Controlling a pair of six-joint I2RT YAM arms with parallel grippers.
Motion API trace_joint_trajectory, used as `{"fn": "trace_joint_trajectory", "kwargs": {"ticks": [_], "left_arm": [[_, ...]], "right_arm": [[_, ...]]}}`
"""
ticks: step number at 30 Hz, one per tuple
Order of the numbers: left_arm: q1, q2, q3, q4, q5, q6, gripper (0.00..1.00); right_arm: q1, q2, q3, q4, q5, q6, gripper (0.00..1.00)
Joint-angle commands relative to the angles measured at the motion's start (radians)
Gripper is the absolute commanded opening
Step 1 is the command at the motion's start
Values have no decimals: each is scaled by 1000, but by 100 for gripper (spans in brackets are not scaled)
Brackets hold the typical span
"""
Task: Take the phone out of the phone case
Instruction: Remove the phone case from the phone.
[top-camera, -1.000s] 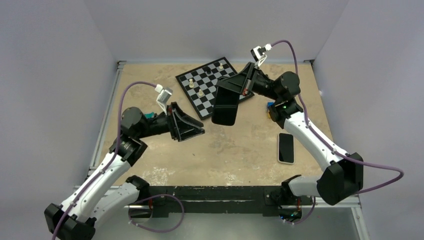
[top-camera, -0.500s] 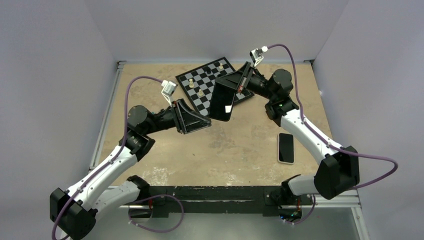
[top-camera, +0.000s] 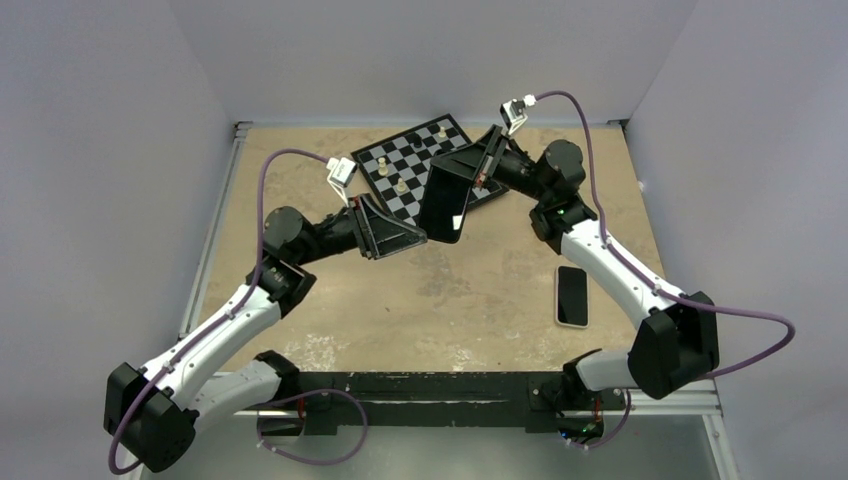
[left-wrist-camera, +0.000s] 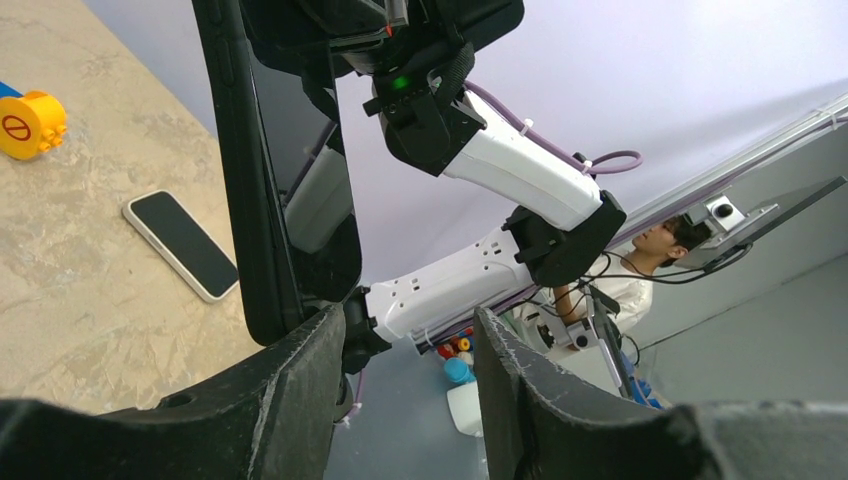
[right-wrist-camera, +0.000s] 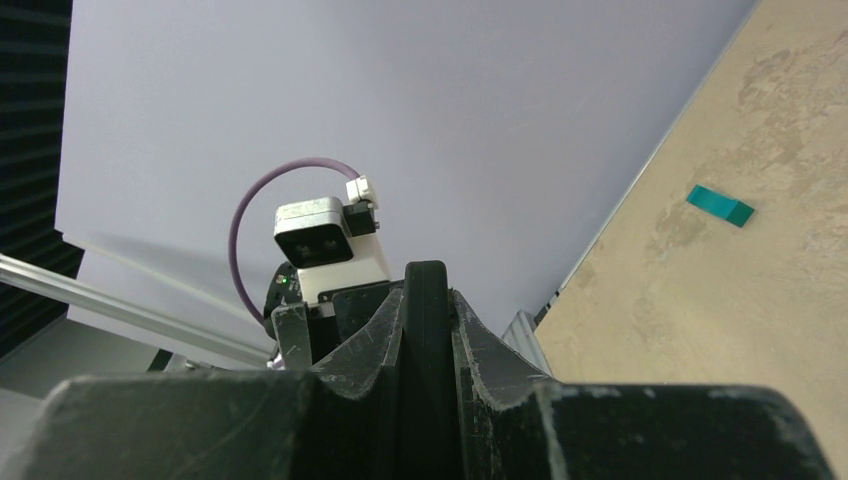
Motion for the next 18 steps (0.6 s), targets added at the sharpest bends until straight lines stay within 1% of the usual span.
{"fn": "trace_joint_trajectory", "kwargs": {"ticks": [1,5,12,18], "left_arm": [[-4,-15,-11,26,-22,-2,55],[-4,-22,-16,31,-9,-6,55],[-4,-59,-33,-11,-17,15,57],[-4,-50,-24,-14,-21,20,59]], "right_arm": [[2,-44,15,86,10,41,0],[2,-43,12,92,10,46,0],[1,-44,24,83,10,41,0],[1,-44,25,82,14,43,0]]}}
